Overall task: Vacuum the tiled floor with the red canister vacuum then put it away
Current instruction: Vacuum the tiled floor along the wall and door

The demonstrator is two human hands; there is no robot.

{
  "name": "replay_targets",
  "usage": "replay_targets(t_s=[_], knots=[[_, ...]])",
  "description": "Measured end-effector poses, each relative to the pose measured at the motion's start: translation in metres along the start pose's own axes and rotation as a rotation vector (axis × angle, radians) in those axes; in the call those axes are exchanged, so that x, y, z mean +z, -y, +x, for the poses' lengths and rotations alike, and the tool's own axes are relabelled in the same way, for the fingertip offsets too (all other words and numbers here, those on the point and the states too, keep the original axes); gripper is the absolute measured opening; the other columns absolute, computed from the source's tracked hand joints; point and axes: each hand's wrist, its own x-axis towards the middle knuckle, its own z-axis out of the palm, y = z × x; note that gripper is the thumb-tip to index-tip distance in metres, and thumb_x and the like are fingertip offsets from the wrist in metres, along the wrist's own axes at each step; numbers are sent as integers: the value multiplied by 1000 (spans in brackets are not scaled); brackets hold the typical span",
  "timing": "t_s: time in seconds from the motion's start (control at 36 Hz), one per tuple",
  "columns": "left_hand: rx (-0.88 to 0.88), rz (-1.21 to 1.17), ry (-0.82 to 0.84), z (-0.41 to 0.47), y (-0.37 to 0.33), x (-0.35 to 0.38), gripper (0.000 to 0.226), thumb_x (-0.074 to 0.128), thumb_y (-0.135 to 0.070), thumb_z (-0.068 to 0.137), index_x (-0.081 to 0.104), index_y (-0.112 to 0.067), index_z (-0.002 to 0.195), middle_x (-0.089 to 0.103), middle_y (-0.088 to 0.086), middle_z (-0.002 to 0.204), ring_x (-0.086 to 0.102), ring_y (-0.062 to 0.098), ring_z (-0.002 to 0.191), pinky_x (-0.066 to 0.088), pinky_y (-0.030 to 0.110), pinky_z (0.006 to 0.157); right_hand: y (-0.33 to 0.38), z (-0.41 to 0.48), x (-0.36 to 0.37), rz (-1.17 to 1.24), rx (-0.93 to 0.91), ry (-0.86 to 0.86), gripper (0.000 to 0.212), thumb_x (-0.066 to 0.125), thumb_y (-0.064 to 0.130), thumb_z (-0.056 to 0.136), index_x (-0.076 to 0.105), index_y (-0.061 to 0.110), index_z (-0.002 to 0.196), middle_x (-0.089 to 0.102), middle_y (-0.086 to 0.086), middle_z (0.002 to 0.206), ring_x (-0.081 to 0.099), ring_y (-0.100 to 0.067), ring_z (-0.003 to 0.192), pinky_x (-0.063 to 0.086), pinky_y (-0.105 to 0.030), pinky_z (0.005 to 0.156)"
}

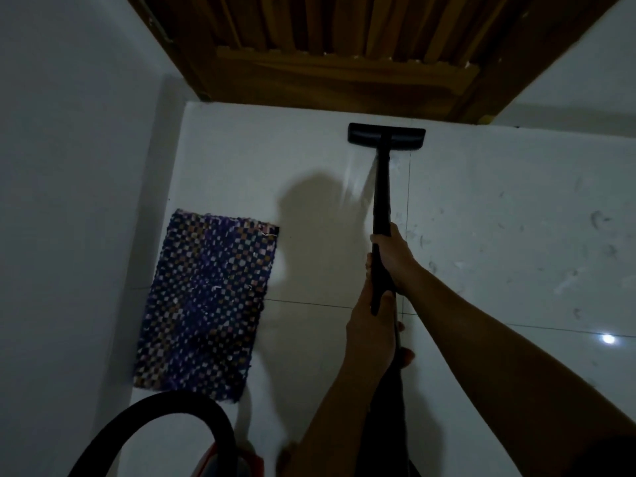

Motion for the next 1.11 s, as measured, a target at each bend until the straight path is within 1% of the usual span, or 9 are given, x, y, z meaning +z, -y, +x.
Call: replay_targets(t_s=[0.08,0.14,0.25,0.39,0.53,0.67,0.83,0.97,1.11], knots=[[-62,-77,15,-13,0,3,44,41,-30,100,35,-33,143,59,-2,85,58,8,65,52,21,40,-5,-8,-4,6,-2,-5,27,43,11,98,43,24,121,47,-12,62,47,-21,46,45,-28,43],[-92,-117,16,-22,1,4,43,42,-31,99,37,-33,142,58,-3,81,57,9,64,48,18,34,-9,-14,-6,5,-5,-15,27,44,10,97,44,23,120,48,-11,62,48,-21,47,46,-29,45],[-50,-105,12,-35,9,7,44,41,-31,99,36,-33,143,58,-2,79,57,9,63,47,18,35,-17,-24,-11,-11,-16,-18,25,44,11,97,44,22,120,49,-11,61,48,-20,47,46,-28,45],[-58,-123,28,-46,20,9,44,41,-29,100,35,-35,143,58,4,90,57,11,67,49,21,35,-30,-33,-15,-29,-5,-17,30,44,12,96,44,20,125,50,-11,62,49,-21,48,45,-30,47],[-48,-79,19,-51,36,8,43,40,-28,100,36,-31,143,59,1,85,59,12,67,51,25,41,-44,-42,-17,-30,19,-20,28,43,13,97,44,19,124,51,-12,63,50,-22,49,47,-30,48],[-8,-32,23,-64,49,4,43,39,-26,101,35,-31,143,59,2,82,57,10,65,44,14,38,-57,-54,-15,-6,31,-14,27,42,12,97,44,20,123,49,-11,61,49,-21,47,45,-28,44],[8,-9,16,-71,58,-2,44,39,-24,101,35,-28,144,62,9,93,58,11,64,44,11,41,-66,-66,-11,24,48,8,28,41,10,97,43,20,123,47,-12,61,47,-21,46,44,-27,42],[-5,-29,26,-81,68,-9,44,39,-25,101,35,-31,144,59,14,86,55,14,60,42,13,37,-77,-76,-6,18,49,16,29,41,11,97,43,21,124,48,-12,64,48,-20,48,46,-27,43],[45,9,35,-96,78,-18,43,37,-24,101,34,-31,144,60,1,88,55,8,64,40,6,39,-89,-91,1,4,45,17,27,42,10,97,43,17,122,48,-12,62,47,-20,46,46,-27,42]])
